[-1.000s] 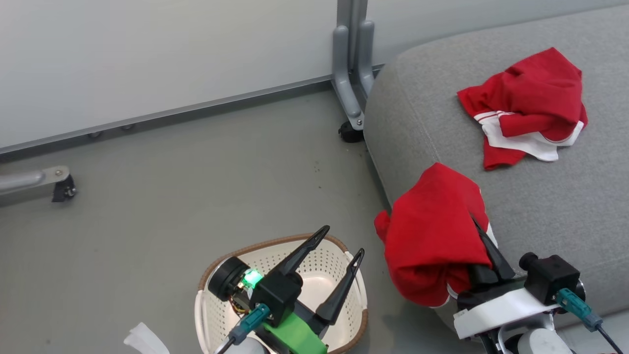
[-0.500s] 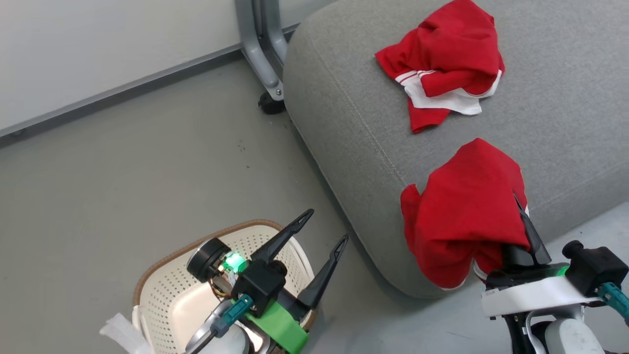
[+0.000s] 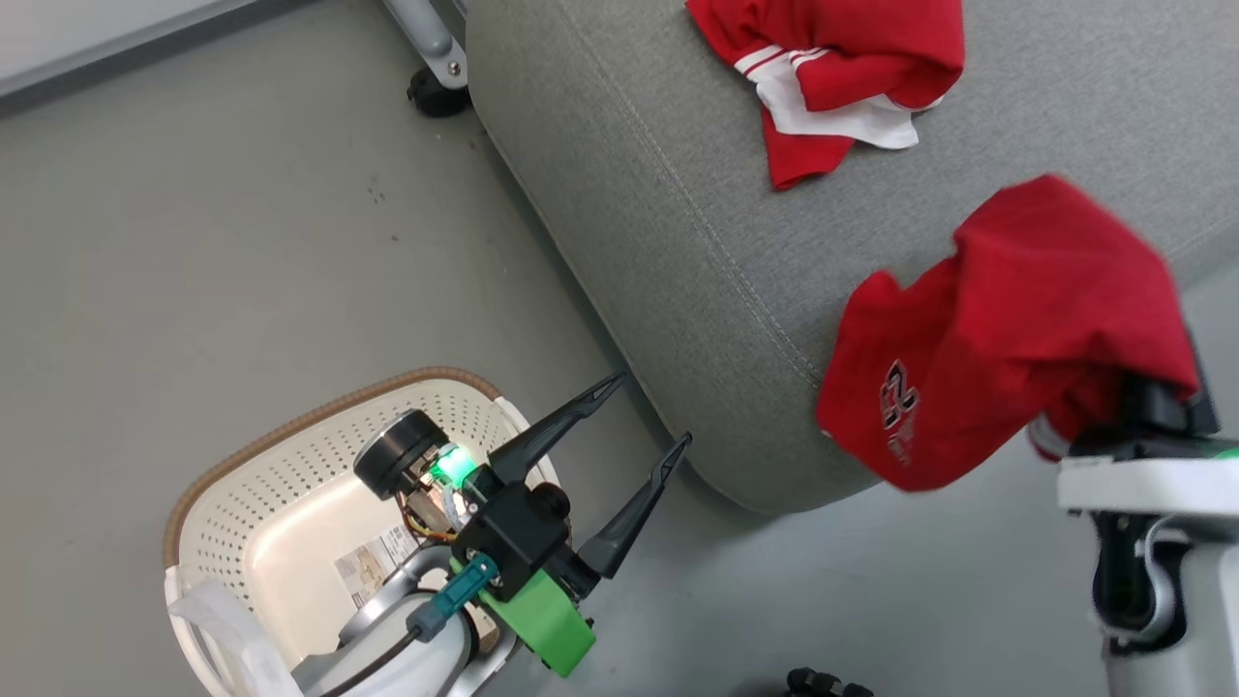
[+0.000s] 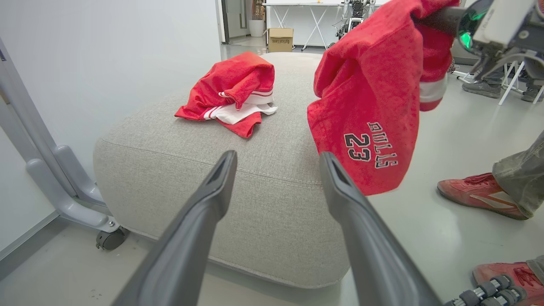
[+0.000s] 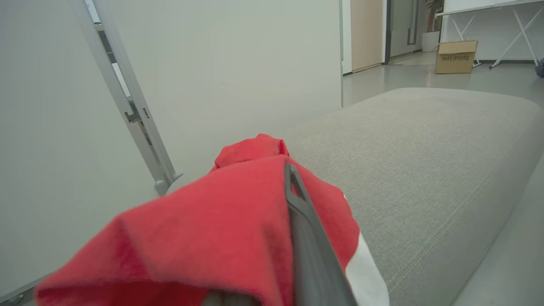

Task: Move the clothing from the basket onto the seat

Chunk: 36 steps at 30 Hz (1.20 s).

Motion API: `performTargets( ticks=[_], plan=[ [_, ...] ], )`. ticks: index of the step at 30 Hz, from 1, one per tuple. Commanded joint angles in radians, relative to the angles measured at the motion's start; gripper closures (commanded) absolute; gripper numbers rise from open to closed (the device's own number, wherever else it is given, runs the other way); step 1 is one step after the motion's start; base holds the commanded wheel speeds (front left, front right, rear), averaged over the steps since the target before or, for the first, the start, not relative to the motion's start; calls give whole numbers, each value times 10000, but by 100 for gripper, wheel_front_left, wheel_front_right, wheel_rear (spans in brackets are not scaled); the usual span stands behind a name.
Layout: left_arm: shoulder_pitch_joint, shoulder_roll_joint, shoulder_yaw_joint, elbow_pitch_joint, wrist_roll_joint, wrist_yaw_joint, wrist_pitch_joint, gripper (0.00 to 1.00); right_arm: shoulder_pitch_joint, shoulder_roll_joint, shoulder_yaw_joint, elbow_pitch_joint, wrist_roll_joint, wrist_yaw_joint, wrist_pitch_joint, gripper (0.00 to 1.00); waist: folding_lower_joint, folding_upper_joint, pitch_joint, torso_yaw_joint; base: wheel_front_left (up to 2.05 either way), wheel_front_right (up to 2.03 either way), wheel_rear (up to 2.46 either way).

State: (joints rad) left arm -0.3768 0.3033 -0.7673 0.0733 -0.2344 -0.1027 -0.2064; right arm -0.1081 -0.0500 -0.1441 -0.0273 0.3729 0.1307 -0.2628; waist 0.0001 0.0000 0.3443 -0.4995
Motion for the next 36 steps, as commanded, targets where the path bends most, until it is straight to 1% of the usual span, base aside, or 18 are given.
performTargets(
  ticks=[1,5,7,10,14,17,19,22,25,29,33,34,35,36],
  plan=[
    [-287,192,-46,-144,82,-58,115,0,-607,-6,-366,-75,123,0,-29,100,-1,0,981,246,0,0,0],
    [-659,497,-250,-541,127,-152,341,0,-2337,-1,-1172,130,229,0,-29,100,-1,0,1814,583,0,0,0],
    [-811,592,-298,-666,102,-187,391,0,-3208,-79,-1229,418,-28,0,-28,100,-1,0,2137,728,0,0,0],
    [-1070,698,-303,-886,41,-198,430,0,-4600,-652,-1271,1053,-189,0,-29,100,-1,0,2581,990,0,0,0],
    [-1420,811,-470,-1028,67,-223,443,0,-6497,-1579,-1351,2081,-63,0,-29,100,-1,0,3149,1529,0,0,0],
    [-1683,838,-545,-1040,63,-247,348,0,-7921,-2220,-1664,2618,-144,0,-29,100,-1,0,3511,1916,0,0,0],
    [-1786,852,-596,-1021,46,-254,289,0,-8637,-2434,-1900,2993,-179,0,-27,100,-1,0,3692,2133,0,0,0],
    [-1901,874,-640,-991,29,-258,207,0,-9296,-2964,-2236,3832,-719,-1,-27,100,-1,0,3969,2412,0,0,0],
    [-2005,833,-662,-936,22,-261,108,0,-9400,-3329,-2515,4842,-1506,-1,-29,100,-1,0,4215,2623,0,0,0],
    [-2070,786,-692,-847,7,-264,-6,0,-9122,-3402,-3307,6052,-2502,-1,-29,100,-1,0,4426,2755,0,0,0],
    [-2129,757,-716,-746,-19,-265,-104,0,-8802,-3180,-3955,6916,-3247,0,-29,100,-1,0,4476,2799,0,0,0],
    [-2129,762,-719,-713,-38,-265,-133,0,-8740,-3123,-4098,7137,-3386,-1,-27,89,-1,0,4467,2797,0,0,0],
    [-2130,763,-717,-687,-53,-262,-155,0,-8699,-3104,-4210,7280,-3501,-1,-29,84,-1,0,4457,2793,0,0,0],
    [-2137,761,-720,-658,-75,-260,-157,0,-8664,-3069,-4309,7447,-3605,-1,-27,57,-1,0,4443,2788,0,0,0]
  ],
)
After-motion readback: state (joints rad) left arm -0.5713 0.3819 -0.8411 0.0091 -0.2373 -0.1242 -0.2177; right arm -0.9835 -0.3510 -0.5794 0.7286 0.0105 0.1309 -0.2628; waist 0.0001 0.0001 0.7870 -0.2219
